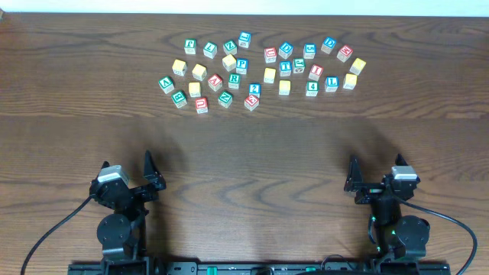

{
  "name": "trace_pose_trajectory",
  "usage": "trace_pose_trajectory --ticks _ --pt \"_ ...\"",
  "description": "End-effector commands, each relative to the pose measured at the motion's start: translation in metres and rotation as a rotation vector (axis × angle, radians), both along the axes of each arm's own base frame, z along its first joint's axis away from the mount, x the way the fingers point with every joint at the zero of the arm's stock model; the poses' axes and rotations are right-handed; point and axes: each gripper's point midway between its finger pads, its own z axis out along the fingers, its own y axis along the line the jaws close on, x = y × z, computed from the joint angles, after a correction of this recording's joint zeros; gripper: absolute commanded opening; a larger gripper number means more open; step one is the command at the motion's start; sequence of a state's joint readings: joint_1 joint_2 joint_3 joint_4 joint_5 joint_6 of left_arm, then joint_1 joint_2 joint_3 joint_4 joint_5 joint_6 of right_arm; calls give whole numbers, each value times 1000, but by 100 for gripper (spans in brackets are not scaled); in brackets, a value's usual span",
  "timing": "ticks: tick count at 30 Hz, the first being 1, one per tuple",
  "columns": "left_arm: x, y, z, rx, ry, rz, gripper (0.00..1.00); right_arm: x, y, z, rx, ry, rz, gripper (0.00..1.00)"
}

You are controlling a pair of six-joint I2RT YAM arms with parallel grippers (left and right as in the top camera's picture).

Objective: Spell out CORL

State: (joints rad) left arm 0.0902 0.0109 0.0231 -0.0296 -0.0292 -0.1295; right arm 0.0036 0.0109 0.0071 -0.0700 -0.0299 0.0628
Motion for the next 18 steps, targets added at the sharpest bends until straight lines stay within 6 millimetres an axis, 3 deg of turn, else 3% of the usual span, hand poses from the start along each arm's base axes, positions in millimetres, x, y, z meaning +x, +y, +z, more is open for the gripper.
trace_pose_trajectory --ticks 1,18 --pt "-2 3 -10 12 39 17 96 0 -1 -1 -11 1 -2 99" --pt "-2 3 -7 12 33 17 96 0 -1 -1 -11 1 -2 99"
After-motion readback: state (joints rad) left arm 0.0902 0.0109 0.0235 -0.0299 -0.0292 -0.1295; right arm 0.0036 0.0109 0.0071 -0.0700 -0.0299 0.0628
